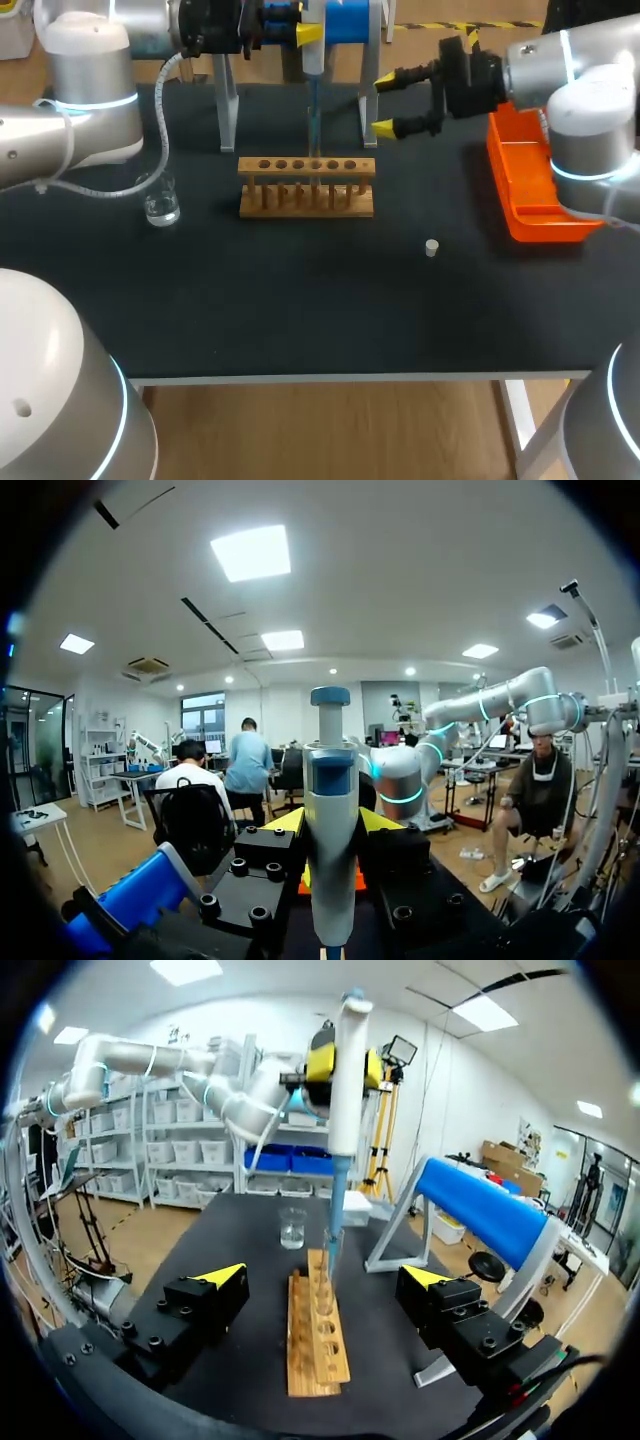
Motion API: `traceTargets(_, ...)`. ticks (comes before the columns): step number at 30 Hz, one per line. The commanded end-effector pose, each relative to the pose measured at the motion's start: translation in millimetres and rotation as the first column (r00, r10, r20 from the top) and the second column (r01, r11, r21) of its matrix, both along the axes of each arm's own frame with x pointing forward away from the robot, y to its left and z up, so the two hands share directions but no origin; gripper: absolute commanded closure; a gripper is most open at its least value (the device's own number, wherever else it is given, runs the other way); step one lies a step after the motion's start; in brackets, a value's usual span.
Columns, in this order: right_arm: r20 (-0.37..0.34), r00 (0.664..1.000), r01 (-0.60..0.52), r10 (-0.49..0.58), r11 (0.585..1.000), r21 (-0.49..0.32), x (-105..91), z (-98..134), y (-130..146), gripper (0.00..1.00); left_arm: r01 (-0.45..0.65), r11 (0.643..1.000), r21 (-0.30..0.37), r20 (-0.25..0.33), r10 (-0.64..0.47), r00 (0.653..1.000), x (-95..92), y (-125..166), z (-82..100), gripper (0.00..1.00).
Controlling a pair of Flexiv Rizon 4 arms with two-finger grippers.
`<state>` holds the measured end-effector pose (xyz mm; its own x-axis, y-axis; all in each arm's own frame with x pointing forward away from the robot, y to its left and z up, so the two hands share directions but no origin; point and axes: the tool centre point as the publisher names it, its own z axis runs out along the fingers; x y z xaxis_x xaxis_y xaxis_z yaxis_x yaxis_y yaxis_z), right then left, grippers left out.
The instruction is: Invert the test tube, pick up the pipette, mount the tip to pipette, aspirate from beaker and dispense into the tube, eject the tip, return the pipette, and cap with the stopper.
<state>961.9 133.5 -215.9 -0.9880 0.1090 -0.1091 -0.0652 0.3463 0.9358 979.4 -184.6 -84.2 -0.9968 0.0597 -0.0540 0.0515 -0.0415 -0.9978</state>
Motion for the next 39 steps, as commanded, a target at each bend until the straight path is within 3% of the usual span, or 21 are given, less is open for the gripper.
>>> traceTargets(1,0.006,1.000,-0.005,0.005,1.000,0.022,-7.1,15,-6,0.00,0.005,1.000,0.001,0.000,-0.005,1.000,1.7,1,0.2,1.00)
traceTargets(9,0.013,1.000,0.011,-0.011,1.000,0.020,-10.3,45,-7,0.00,0.005,1.000,0.001,0.000,-0.005,1.000,1.7,1,0.2,1.00)
traceTargets(20,0.034,0.998,0.041,-0.043,0.996,0.073,-16.3,104,-18,0.00,0.005,1.000,0.001,0.000,-0.005,1.000,1.7,1,0.2,1.00)
traceTargets(31,0.075,0.997,0.027,-0.036,0.992,0.127,-21.7,148,-12,0.00,0.005,1.000,0.001,0.000,-0.005,1.000,1.7,1,0.2,1.00)
traceTargets(32,0.076,0.996,0.027,-0.038,0.991,0.132,-21.4,151,-12,0.12,0.005,1.000,0.001,0.000,-0.005,1.000,1.7,1,0.2,1.00)
traceTargets(34,0.081,0.996,0.030,-0.042,0.989,0.142,-21.0,158,-11,0.50,0.005,1.000,0.001,0.000,-0.005,1.000,1.7,1,0.2,1.00)
traceTargets(36,0.087,0.995,0.032,-0.045,0.988,0.152,-20.7,163,-10,0.62,0.005,1.000,0.001,0.000,-0.005,1.000,1.7,1,0.2,1.00)
traceTargets(38,0.090,0.995,0.029,-0.044,0.986,0.163,-20.2,168,-9,0.83,0.005,1.000,0.001,0.000,-0.005,1.000,1.7,1,0.2,1.00)
traceTargets(39,0.090,0.995,0.029,-0.044,0.986,0.165,-19.9,170,-8,0.87,0.005,1.000,0.001,0.000,-0.005,1.000,1.7,1,0.2,1.00)
